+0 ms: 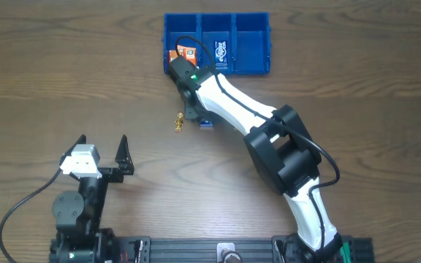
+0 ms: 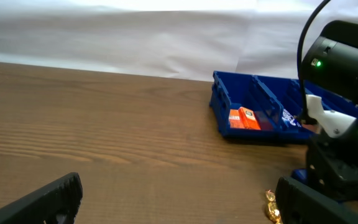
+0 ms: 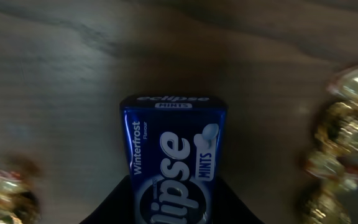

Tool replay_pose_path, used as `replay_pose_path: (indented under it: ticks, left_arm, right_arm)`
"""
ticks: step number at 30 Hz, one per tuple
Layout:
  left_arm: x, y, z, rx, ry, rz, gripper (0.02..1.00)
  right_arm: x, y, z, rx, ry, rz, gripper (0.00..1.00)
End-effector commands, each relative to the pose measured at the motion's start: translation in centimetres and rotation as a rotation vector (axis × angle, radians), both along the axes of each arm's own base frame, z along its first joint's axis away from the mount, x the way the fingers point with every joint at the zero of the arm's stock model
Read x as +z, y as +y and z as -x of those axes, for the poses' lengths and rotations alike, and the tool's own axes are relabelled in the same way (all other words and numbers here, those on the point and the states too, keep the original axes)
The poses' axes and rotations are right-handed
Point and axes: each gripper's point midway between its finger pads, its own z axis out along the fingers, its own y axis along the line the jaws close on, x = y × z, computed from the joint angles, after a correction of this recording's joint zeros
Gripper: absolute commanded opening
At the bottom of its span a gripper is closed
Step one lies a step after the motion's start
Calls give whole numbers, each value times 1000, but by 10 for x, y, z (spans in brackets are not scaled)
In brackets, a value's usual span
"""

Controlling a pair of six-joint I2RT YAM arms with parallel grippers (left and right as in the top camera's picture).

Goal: Sort Candies Into Trays

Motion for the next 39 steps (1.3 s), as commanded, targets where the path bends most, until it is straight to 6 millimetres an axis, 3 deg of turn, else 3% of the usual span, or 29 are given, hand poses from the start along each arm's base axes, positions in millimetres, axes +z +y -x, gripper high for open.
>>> replay_pose_path:
  ticks: [1, 5, 6, 9, 12, 20, 24, 31, 35, 36, 39]
  left_arm:
    - [-16, -3, 0, -17, 40, 7, 998]
    - [-16, -3, 0, -17, 40, 7, 998]
    - [-16, -3, 0, -17, 40, 7, 998]
    - [-16, -3, 0, -17, 40, 7, 996]
    - [-16, -3, 0, -17, 40, 7, 998]
    - [-16, -3, 0, -17, 40, 7, 996]
    - [-16, -3, 0, -17, 40, 7, 996]
    - [-16, -3, 0, -17, 40, 7, 998]
    - [-16, -3, 0, -17, 40, 7, 996]
    - [-16, -3, 0, -17, 40, 7, 998]
    - [-16, -3, 0, -17, 40, 7, 996]
  right_arm:
    - [121, -10, -52, 25, -271, -47, 36]
    - [213, -24, -100, 59, -519, -21, 38]
    - [228, -28, -112, 61, -584, -1, 38]
    - [242, -31, -138, 70, -684, -2, 38]
    - [227, -33, -156, 52, -694, -4, 38]
    - [140, -32, -184, 89, -549, -55, 38]
    - [126, -37, -186, 83, -527, -43, 36]
    - [122, -37, -187, 84, -521, -41, 82]
    - [116, -37, -186, 85, -510, -36, 275]
    - [116, -37, -186, 85, -510, -36, 369]
    - [116, -37, -186, 86, -510, -36, 858]
